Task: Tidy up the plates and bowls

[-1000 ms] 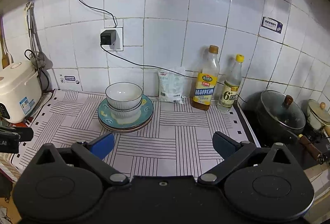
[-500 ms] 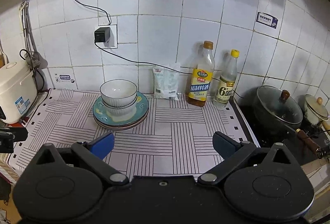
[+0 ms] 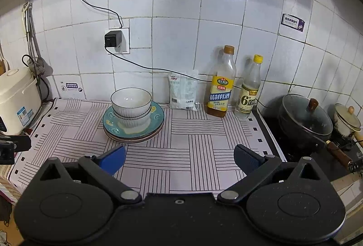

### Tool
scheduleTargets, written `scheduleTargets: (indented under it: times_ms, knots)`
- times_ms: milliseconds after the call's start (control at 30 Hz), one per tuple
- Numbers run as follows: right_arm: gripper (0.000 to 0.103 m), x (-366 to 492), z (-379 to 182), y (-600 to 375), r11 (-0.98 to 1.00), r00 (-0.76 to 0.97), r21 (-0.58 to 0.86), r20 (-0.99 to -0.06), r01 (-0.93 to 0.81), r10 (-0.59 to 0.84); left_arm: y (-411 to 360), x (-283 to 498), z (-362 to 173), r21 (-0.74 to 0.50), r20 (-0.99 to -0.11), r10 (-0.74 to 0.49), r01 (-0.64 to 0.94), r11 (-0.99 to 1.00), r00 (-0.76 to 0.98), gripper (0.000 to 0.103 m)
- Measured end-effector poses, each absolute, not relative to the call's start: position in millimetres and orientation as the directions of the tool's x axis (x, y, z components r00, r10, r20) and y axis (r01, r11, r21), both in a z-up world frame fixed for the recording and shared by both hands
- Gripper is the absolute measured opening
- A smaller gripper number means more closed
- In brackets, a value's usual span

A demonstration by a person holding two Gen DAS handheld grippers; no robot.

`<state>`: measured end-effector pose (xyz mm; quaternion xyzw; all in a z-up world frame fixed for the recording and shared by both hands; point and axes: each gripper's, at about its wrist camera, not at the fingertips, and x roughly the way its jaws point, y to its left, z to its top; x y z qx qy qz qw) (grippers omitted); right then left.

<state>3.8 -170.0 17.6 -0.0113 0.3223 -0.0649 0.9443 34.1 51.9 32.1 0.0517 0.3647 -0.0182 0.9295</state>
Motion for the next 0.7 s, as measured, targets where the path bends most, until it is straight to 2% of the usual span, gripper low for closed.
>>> scheduleTargets:
  times_ms: [700]
  knots:
    - [0.103, 5.0, 15.1, -174.6, 0.991, 0.772, -0.072, -0.622, 0.113, -0.133, 49.0, 35.8, 32.2, 0.079, -0.685, 0.003, 0.07, 0.994, 0.728, 0.102]
